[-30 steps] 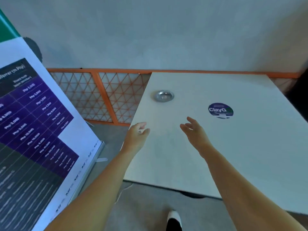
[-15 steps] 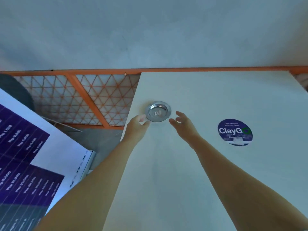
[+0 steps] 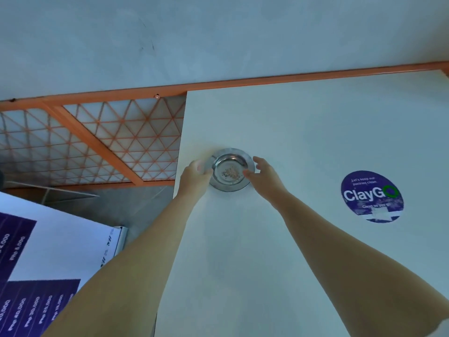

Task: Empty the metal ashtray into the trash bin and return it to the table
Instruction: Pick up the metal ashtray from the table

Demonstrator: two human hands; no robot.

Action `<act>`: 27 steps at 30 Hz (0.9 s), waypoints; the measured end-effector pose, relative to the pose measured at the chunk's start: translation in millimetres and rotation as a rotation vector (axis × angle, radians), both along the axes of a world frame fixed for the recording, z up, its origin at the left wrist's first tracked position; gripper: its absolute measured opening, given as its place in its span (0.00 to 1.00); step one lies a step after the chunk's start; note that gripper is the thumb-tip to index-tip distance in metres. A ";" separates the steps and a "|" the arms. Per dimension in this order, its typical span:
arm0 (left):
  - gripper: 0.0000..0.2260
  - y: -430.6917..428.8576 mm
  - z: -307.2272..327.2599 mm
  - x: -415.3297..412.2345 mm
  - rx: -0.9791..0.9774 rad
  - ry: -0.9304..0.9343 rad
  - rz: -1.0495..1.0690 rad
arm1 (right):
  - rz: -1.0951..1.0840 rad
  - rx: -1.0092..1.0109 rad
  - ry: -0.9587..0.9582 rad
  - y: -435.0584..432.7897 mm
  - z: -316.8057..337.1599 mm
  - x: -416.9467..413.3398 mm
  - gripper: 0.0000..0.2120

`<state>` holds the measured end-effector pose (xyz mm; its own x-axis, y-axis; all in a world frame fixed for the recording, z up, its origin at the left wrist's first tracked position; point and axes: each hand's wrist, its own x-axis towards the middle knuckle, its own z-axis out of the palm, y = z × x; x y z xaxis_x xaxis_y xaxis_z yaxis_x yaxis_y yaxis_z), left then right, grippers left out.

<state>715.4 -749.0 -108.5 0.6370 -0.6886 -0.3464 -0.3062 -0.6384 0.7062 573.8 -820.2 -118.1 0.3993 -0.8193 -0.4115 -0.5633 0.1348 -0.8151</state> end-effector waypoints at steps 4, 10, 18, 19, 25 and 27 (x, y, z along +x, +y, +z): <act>0.08 -11.7 -17.2 10.9 0.017 0.024 -0.002 | -0.042 -0.020 0.028 -7.7 -7.4 7.2 0.25; 0.09 -21.7 -19.7 20.8 -0.049 0.079 -0.059 | -0.097 -0.075 0.037 -10.3 -8.5 14.8 0.15; 0.14 -35.8 14.3 19.9 -0.193 0.149 -0.120 | -0.213 -0.105 -0.109 -9.6 25.4 -0.7 0.11; 0.14 -37.0 22.0 15.3 -0.214 0.164 -0.143 | -0.238 -0.109 -0.142 -7.9 32.2 -6.8 0.11; 0.14 -40.3 59.8 -18.7 -0.273 0.161 -0.266 | -0.350 -0.141 -0.220 3.8 60.7 -46.7 0.17; 0.14 -39.3 68.7 -34.7 -0.271 0.167 -0.296 | -0.388 -0.164 -0.220 10.2 68.2 -62.5 0.19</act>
<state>680.7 -788.4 -39.7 0.3490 -0.9134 -0.2098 -0.3154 -0.3252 0.8915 511.3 -810.1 -49.9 0.1145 -0.9722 -0.2042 -0.3083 0.1606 -0.9376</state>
